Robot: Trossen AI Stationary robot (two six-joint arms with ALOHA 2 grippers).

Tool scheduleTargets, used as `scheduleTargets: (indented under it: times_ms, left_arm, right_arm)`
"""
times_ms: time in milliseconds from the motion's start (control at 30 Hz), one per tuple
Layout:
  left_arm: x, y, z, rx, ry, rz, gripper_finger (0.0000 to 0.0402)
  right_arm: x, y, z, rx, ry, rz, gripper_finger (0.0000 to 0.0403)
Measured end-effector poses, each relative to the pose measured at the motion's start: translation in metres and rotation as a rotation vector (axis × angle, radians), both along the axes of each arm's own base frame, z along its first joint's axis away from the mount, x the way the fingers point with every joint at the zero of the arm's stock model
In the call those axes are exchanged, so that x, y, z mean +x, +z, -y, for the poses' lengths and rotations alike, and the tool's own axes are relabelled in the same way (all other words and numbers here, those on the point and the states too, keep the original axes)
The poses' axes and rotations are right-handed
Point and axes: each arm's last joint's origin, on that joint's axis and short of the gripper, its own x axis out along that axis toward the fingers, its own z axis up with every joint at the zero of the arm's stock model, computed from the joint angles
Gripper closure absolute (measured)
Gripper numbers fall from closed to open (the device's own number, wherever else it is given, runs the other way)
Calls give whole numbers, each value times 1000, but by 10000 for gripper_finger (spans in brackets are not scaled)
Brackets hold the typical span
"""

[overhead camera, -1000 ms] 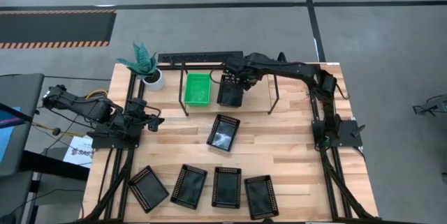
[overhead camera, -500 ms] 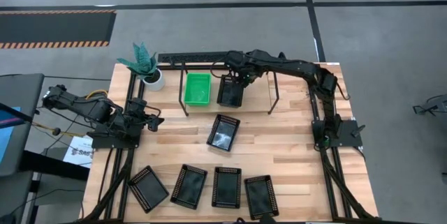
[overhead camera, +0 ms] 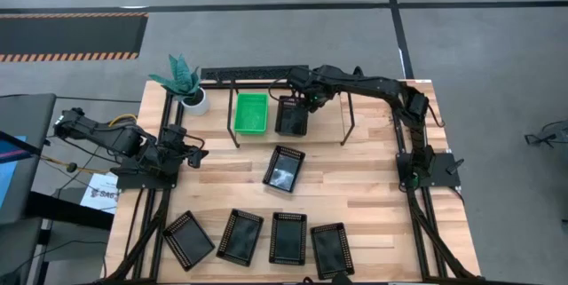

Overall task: Stack baskets on shelf by color
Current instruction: Adjust the black bin on the shelf, then stack the black bin on top of the black bin on the shelf

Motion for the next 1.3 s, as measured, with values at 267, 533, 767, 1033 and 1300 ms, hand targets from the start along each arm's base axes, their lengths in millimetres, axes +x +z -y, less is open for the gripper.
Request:
scheduleTargets:
  times_ms: [267,533,767,1033,1300]
  left_arm:
    - [0,0,0,0,0,0,141]
    - [0,0,0,0,1,0,141]
    - [0,0,0,9,-12,-5,141]
    - [0,0,0,20,-28,-11,141]
    - [1,0,1,32,-83,-30,141]
  right_arm:
    - [4,0,2,-20,0,41,308]
    - [0,0,-1,-4,2,7,308]
    - [-12,38,-29,135,-21,96,307]
    - [11,61,-138,247,319,217,303]
    - [60,32,-242,235,628,417,234]
